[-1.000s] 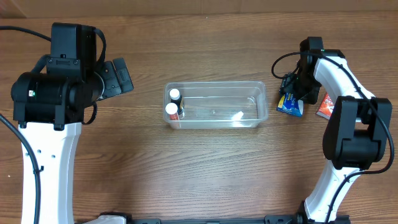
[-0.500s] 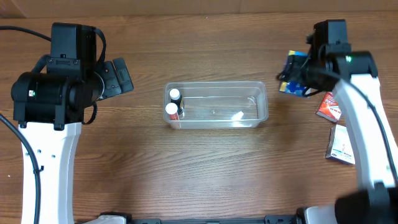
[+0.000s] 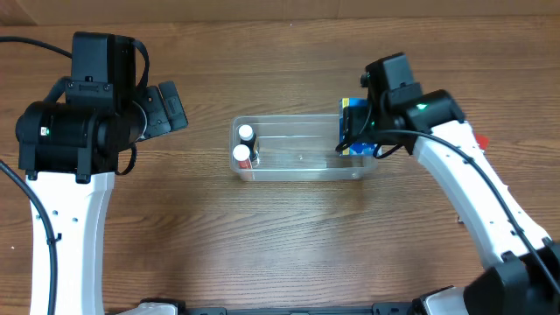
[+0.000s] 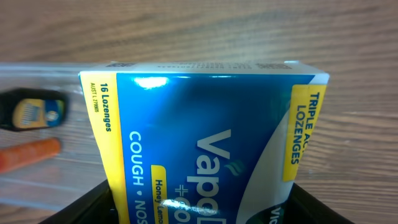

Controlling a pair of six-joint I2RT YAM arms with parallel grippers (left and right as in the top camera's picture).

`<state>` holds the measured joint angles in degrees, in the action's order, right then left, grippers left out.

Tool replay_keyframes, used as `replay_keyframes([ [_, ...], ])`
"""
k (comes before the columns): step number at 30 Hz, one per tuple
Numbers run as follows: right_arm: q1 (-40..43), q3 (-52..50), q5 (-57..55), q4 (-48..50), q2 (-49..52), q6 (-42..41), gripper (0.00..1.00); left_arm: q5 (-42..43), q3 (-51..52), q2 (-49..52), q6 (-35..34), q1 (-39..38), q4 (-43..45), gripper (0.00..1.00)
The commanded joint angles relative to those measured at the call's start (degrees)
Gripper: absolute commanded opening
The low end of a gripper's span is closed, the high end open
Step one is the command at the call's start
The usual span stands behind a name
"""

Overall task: Pack container
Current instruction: 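Carry the VapoDrops box into the container's right end and release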

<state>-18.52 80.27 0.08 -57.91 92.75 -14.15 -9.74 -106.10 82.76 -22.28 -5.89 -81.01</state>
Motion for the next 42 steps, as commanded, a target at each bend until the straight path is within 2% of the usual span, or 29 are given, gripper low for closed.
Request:
replay_keyframes([
  [1,-0.17,-1.97,0.07,2.19,3.10,-0.90,0.68,-0.79,0.26,0.28,0.46,0.28,0.20,1.00],
  [11,-0.17,-2.21,0.07,3.87,11.10,-0.87,0.68,-0.79,0.26,0.28,0.48,0.28,0.22,1.00],
  [32,-0.81,-2.19,0.04,-0.28,11.37,-0.68,0.68,-1.20,0.26,0.28,0.46,0.28,0.24,1.00],
  [37,-0.81,-2.21,0.00,-0.04,11.37,-0.70,0.88,-1.20,0.24,0.28,0.48,0.28,0.24,1.00],
  [42,-0.81,-2.03,-0.02,0.87,11.37,-0.70,0.92,-1.20,0.26,0.28,0.48,0.28,0.22,1.00],
])
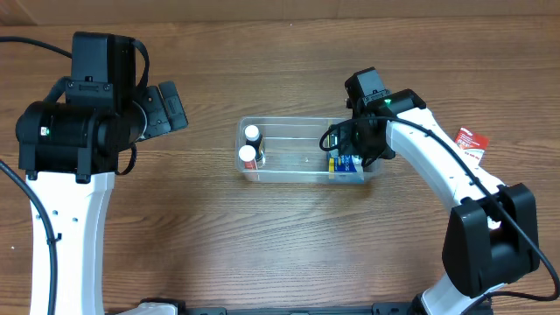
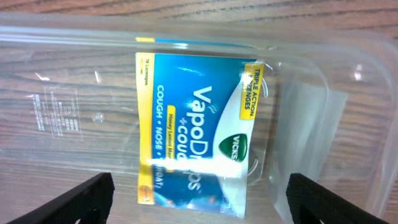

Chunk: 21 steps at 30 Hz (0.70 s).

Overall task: Pack container
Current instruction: 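Carry the VapoDrops box into the container's right end and release, then move the right gripper to the white packet and grasp it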

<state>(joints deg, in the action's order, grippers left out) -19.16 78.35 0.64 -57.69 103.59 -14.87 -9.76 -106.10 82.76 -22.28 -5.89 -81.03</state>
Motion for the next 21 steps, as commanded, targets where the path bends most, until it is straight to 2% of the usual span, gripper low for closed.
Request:
replay_keyframes([
  [1,-0.17,0.24,-0.61,0.61,0.50,0.02,0.92,-1.18,0.26,0.28,0.48,0.28,0.24,1.00],
  [7,-0.17,5.84,-3.91,-1.38,-2.62,-0.83,0.92,-1.25,0.26,0.28,0.50,0.28,0.24,1.00],
  [11,1.99,11.15,-11.32,-3.58,-9.07,-6.05,0.96,-1.40,0.24,0.28,0.68,0.28,0.24,1.00],
  [12,3.56,12.22,-12.92,-4.00,-11.43,-6.84,1.00,-1.40,0.26,0.28,0.70,0.28,0.20,1.00],
  [17,14.75,13.11,-13.22,-5.79,-20.20,-8.20,1.00,-1.40,0.26,0.28,0.70,0.28,0.20,1.00],
  [21,26.82,13.07,-9.35,-13.00,-24.59,-8.31,1.00,-1.40,0.26,0.28,0.70,0.28,0.24,1.00],
])
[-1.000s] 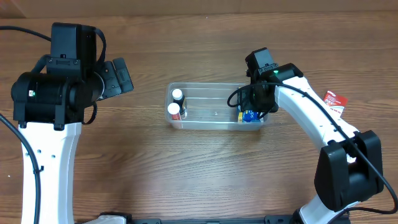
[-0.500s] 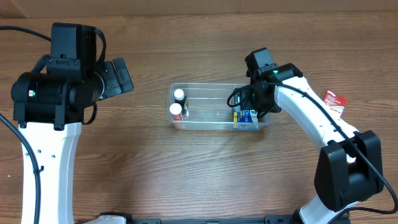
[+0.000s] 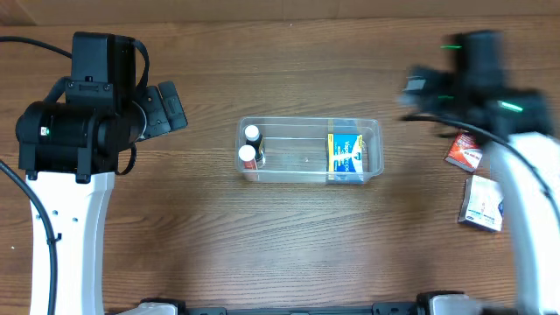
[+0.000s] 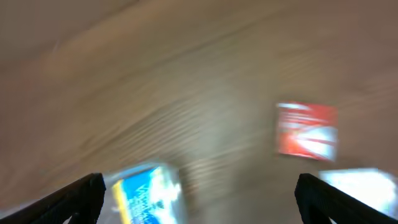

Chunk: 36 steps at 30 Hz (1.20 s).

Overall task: Pack container
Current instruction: 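Move the right gripper to the white packet and grasp it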

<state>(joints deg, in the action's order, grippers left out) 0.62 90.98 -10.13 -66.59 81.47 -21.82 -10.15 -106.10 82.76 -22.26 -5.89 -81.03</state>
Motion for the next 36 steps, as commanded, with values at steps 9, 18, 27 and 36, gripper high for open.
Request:
replay_keyframes([
  [9,29.24,-13.42,13.68,-7.96,-12.92,1.53,1.00,-0.96,0.26,0.28,0.66,0.28,0.24,1.00],
  [18,33.64,-25.77,10.84,-2.45,-8.92,8.37,1.00,-0.96,0.26,0.28,0.68,0.28,0.24,1.00],
  [27,33.53,-25.77,10.21,5.03,-4.70,24.72,1.00,-0.94,0.26,0.28,1.57,0.28,0.22,1.00],
  [36,33.64,-25.77,10.19,9.81,4.83,33.05,1.00,-0.98,0.26,0.28,2.60,0.31,0.28,1.00],
])
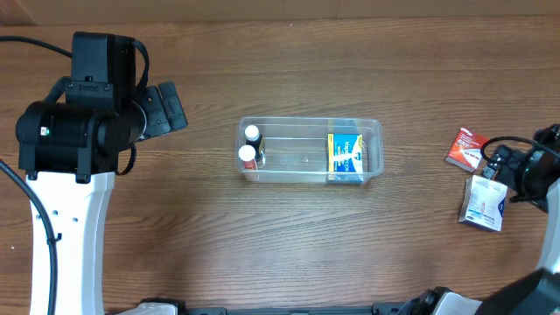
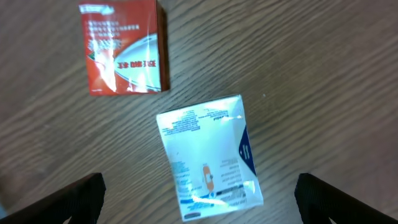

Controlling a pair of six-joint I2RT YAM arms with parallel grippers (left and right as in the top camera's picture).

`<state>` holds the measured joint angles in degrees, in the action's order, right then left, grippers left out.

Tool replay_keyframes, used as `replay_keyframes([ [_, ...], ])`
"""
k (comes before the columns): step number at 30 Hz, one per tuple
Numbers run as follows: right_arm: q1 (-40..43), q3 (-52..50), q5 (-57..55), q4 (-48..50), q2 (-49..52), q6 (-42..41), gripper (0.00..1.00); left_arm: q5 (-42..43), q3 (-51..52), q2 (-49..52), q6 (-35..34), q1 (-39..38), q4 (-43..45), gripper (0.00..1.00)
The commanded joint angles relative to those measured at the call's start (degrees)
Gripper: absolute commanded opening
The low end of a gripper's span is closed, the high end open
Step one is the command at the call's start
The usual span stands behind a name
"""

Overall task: Pack container
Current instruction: 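Move the right gripper to the white packet and grasp it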

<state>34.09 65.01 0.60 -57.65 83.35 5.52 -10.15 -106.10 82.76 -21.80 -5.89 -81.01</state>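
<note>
A clear plastic container (image 1: 376, 131) sits mid-table. Inside it a blue and yellow lozenge box (image 1: 346, 157) lies at the right end, and two white-capped bottles (image 1: 248, 145) stand at the left end. At the far right of the table lie a red packet (image 1: 464, 147) (image 2: 121, 46) and a white packet (image 1: 484, 202) (image 2: 210, 155). My right gripper (image 1: 509, 178) (image 2: 199, 199) hovers open above the white packet, its fingertips (image 2: 78, 196) wide to either side. My left gripper (image 1: 171, 107) is held up at the left, far from the container, its jaws unclear.
The wooden table (image 1: 289, 254) carries nothing else. The left arm (image 1: 70, 140) rises over the table's left side. The right arm comes in from the right edge.
My right gripper has moved from above the table right of the container to just over the white packet at the far right. It remains open and empty.
My right gripper first held the lozenge box over the container's right end. Then the box lay inside the container with the gripper open above it. Then the gripper was away to the right, and now it hangs open over the white packet. The left arm stayed still.
</note>
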Motion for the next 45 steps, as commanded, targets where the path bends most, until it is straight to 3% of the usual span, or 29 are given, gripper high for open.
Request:
replay_keyframes([
  [1,0.17,0.20,-0.50,1.03,4.00,6.69,1.00,-1.01,0.26,0.28,2.40,0.31,0.28,1.00],
  [14,0.17,-1.66,-4.26,4.13,10.91,15.72,1.00,-0.98,0.26,0.28,2.54,0.31,0.35,1.00],
  [36,0.17,-4.07,-1.97,6.01,18.38,15.72,1.00,-1.01,0.26,0.28,2.54,0.31,0.39,1.00],
  [40,0.17,-4.79,-1.97,6.23,18.58,15.69,0.97,-0.98,0.26,0.28,2.54,0.28,0.39,1.00],
  [45,0.17,-4.79,-1.97,6.47,18.58,15.50,0.82,-0.98,0.26,0.28,2.54,0.31,0.39,1.00],
])
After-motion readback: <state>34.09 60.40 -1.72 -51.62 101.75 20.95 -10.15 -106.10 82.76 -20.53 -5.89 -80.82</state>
